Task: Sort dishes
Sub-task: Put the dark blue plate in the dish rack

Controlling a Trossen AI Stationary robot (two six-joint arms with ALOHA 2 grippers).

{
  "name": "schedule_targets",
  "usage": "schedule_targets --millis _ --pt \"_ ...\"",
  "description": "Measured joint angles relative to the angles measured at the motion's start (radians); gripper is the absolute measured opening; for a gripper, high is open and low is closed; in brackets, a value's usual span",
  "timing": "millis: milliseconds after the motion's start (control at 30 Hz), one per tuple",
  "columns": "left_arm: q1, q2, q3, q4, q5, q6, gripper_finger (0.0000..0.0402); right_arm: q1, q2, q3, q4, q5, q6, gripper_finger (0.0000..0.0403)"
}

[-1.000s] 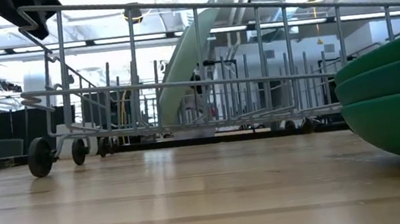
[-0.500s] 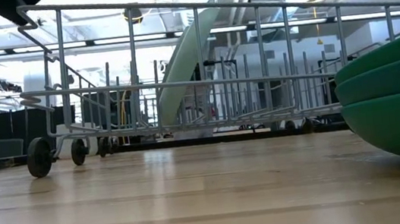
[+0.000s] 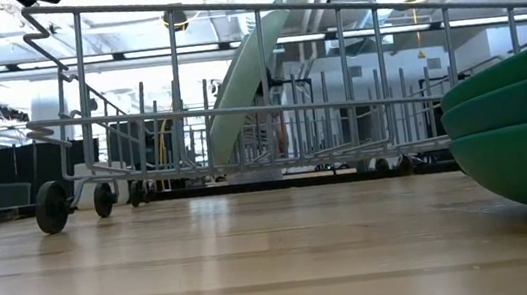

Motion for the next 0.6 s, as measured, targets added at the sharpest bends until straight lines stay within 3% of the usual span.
schedule_targets --millis 100,233,433,600 --pt "0.0 0.001 0.0 -0.002 -0.03 0.009 0.0199 -0.029 0.001 -0.111 0.011 -0.066 -0.044 0.0188" --pt "0.0 0.004 0.0 -0.002 -0.028 -0.014 0.0199 -0.03 -0.002 -0.235 0.075 -0.071 -0.052 0.0212" --pt "0.0 0.005 0.0 -0.001 -0.026 -0.028 0.0199 0.005 -0.002 -0.417 0.236 -0.069 0.087 0.0245" --pt "0.0 0.006 0.0 0.0 -0.031 -0.036 0.0199 0.057 -0.002 -0.522 0.279 -0.119 0.157 0.0249"
